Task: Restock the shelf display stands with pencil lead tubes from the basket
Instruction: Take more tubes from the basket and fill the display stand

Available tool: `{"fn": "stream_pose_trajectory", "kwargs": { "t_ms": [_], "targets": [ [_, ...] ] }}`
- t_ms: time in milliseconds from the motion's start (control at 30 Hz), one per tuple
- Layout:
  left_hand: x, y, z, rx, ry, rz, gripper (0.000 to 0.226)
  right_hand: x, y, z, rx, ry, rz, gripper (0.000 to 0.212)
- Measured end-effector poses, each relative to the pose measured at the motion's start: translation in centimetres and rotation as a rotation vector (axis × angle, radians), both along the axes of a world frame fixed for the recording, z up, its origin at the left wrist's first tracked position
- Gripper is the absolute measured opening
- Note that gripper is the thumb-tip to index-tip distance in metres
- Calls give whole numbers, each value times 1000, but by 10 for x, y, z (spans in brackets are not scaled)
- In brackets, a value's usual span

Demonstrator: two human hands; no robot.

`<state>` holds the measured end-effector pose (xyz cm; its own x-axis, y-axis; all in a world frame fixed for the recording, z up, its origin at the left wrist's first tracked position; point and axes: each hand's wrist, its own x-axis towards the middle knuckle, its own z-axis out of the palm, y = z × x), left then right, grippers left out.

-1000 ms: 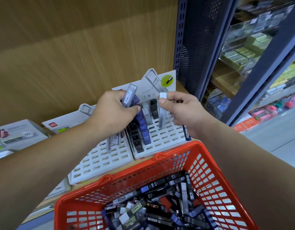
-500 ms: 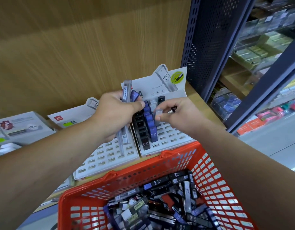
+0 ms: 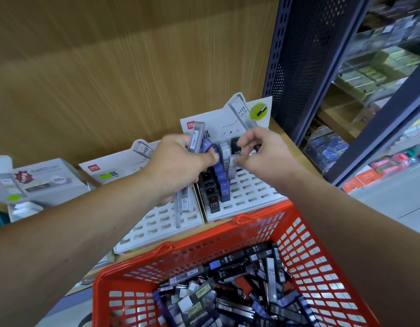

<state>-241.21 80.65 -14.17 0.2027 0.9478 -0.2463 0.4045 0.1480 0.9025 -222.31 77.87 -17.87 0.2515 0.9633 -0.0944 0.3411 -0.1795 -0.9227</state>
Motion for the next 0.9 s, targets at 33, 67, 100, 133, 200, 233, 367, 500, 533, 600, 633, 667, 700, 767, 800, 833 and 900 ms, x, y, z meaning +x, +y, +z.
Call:
{"fn": "stream_pose_trajectory", "kwargs": {
  "t_ms": [33,67,100,133,200,233,367,500,533,600,633,667,700,767,800,833,900],
  "targets": [
    [0,-1,2,5,33,-31,14,0,0,10,14,84,-35,16],
    [0,-3,4,18,80,-66,16,-1,1,21,5,195,-50,13],
    [0,-5,6,39,130,-101,18,-2,1,32,-18,298,-35,19],
    [2,-8,8,62,168,-130,21,-4,0,41,-50,358,5,27],
    [7,-13,12,94,201,-164,23,-9,-3,54,-89,353,103,31],
    [10,-15,14,101,215,-174,21,-12,-6,57,-96,327,133,28],
    [11,-18,20,34,251,-220,24,-12,-11,59,-78,252,77,31],
    [-4,-16,17,20,305,-221,29,5,-12,54,-73,279,-116,33],
    [-7,-14,16,48,292,-200,27,8,-12,52,-93,292,-151,31],
    [-11,-12,17,132,229,-160,20,12,-14,47,-152,324,-199,27],
    [-10,-12,19,181,195,-168,18,12,-14,44,-183,341,-205,25],
    [-9,-13,21,232,172,-192,22,11,-14,43,-215,361,-205,24],
    [-6,-13,22,279,155,-212,25,10,-14,41,-248,380,-205,23],
    [0,-13,24,359,105,-212,20,7,-13,40,-320,396,-198,23],
    [3,-12,25,383,81,-188,16,5,-12,39,-353,395,-191,24],
    [5,-10,27,388,62,-159,14,4,-13,39,-380,386,-181,25],
    [6,-6,30,327,21,-122,12,3,-14,37,-403,299,-153,31]
  ]
}}
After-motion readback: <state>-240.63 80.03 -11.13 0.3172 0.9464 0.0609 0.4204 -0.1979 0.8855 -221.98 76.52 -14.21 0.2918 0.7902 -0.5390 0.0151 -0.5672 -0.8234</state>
